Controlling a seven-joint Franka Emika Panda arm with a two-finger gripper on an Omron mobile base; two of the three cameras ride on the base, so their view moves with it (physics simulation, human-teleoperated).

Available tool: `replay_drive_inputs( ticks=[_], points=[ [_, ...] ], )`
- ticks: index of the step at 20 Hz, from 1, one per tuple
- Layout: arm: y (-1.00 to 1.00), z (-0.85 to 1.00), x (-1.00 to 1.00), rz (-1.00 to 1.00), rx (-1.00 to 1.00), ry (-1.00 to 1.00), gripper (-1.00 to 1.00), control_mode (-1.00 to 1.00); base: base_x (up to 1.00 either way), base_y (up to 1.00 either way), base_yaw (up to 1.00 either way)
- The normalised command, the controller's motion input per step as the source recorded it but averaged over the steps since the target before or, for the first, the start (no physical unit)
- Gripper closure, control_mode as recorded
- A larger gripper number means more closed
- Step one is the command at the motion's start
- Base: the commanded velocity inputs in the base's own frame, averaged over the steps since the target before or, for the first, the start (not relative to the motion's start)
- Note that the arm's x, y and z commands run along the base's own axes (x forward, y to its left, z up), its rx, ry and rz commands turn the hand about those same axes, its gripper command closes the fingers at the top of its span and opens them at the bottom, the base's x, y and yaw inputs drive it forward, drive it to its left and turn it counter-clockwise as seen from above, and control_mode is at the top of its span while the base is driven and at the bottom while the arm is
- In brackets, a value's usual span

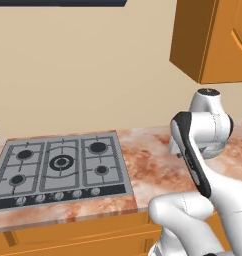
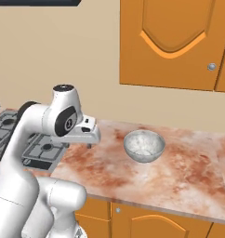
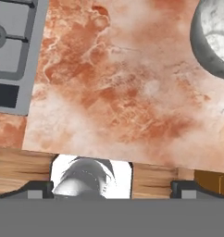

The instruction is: Pick the cup and bowl from the counter and place them on the counter next to the sink.

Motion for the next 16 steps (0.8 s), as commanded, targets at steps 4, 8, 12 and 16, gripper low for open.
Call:
replay_drive_inputs(
  ticks=[4, 8, 12, 16],
  points=[
    [0.0, -0.09, 0.74, 0.0, -0.09, 0.0, -1.0, -1.0, 0.0, 0.0, 0.0],
    [-0.07, -0.15, 0.79, 0.0, -0.04, 0.0, -1.0, -1.0, 0.0, 0.0, 0.0],
    [-0.25, -0.24, 0.65, 0.0, -0.01, 0.0, -1.0, -1.0, 0.0, 0.0, 0.0],
    [-0.31, -0.32, 0.31, 0.0, -0.01, 0.0, -1.0, -1.0, 0.0, 0.0, 0.0]
  ],
)
